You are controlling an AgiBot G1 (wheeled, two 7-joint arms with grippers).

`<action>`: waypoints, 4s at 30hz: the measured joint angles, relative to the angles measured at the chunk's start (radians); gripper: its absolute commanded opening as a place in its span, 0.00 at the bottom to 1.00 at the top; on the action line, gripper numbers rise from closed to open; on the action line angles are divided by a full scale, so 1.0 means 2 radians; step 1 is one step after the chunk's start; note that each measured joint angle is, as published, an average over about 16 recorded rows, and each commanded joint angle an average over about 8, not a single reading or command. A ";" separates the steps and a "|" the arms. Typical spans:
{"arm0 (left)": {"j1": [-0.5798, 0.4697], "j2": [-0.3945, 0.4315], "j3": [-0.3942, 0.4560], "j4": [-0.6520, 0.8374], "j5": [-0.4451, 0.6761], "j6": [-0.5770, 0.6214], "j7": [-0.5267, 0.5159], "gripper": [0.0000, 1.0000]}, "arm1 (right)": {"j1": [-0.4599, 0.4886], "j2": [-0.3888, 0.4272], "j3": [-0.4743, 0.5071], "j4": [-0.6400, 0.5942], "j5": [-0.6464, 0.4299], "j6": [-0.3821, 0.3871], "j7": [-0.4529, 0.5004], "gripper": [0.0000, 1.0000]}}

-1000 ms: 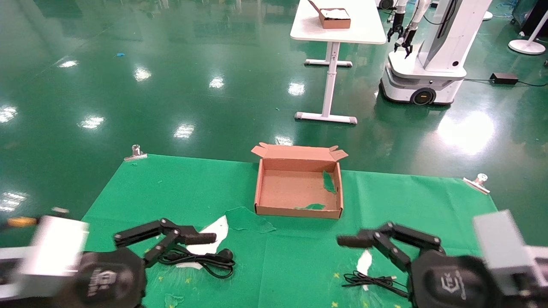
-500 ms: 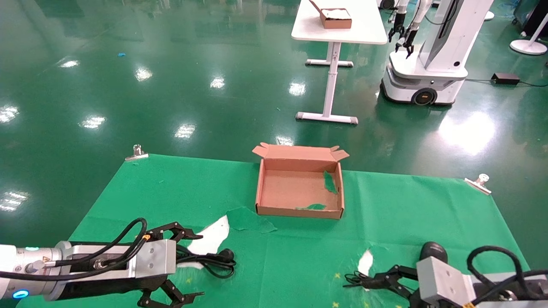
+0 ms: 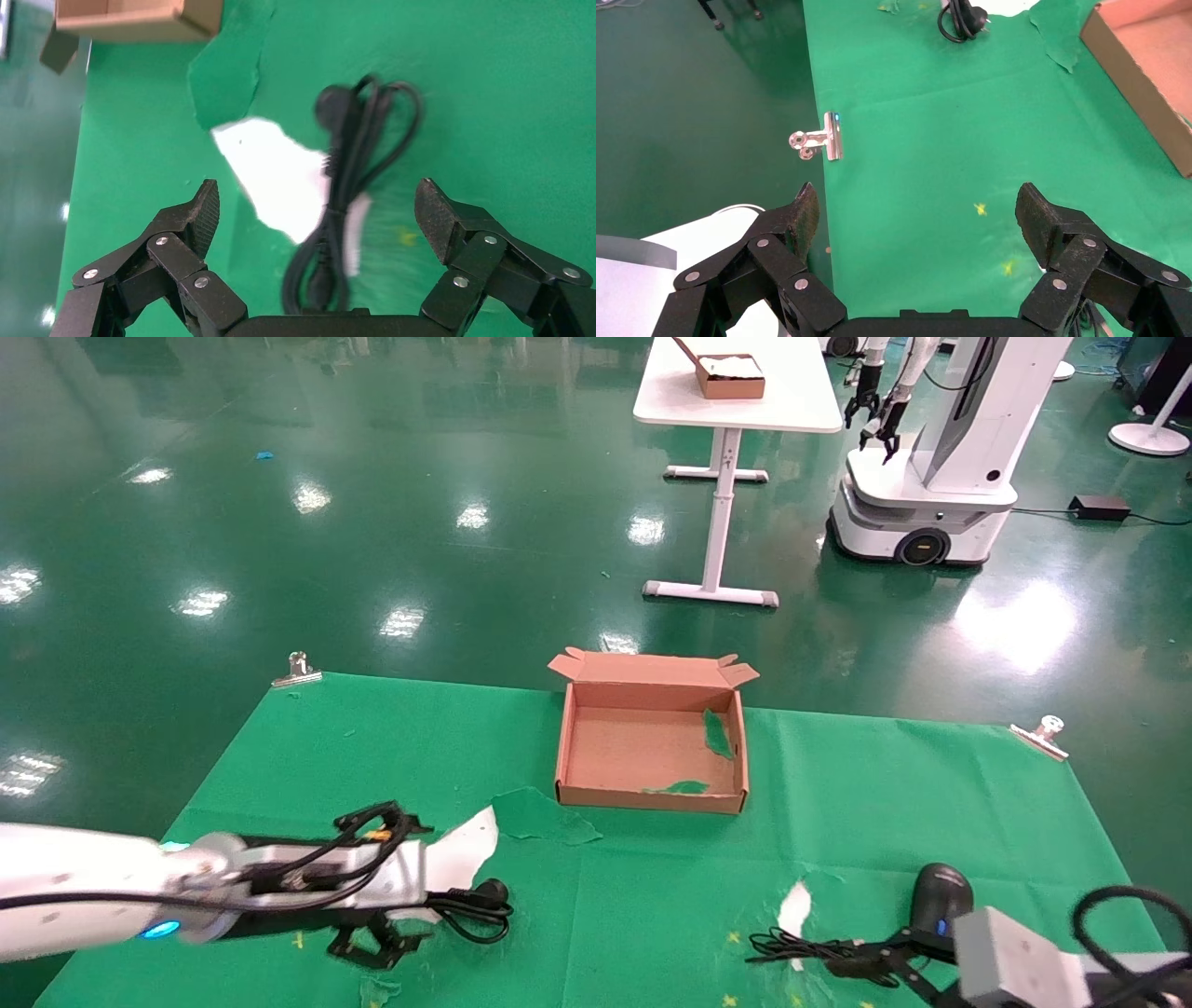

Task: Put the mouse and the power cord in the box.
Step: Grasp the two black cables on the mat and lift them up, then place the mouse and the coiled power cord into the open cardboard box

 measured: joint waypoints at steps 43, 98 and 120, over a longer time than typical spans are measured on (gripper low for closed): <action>-0.028 0.089 0.038 0.156 0.110 -0.084 0.021 1.00 | 0.169 -0.190 -0.121 -0.236 -0.318 0.074 -0.001 1.00; -0.029 0.088 0.036 0.154 0.106 -0.084 0.026 0.00 | 0.236 -0.273 -0.144 -0.397 -0.357 0.097 -0.086 0.00; -0.044 0.126 -0.001 0.062 0.011 -0.131 0.120 0.00 | 0.275 -0.182 -0.129 -0.245 -0.365 0.062 0.006 0.00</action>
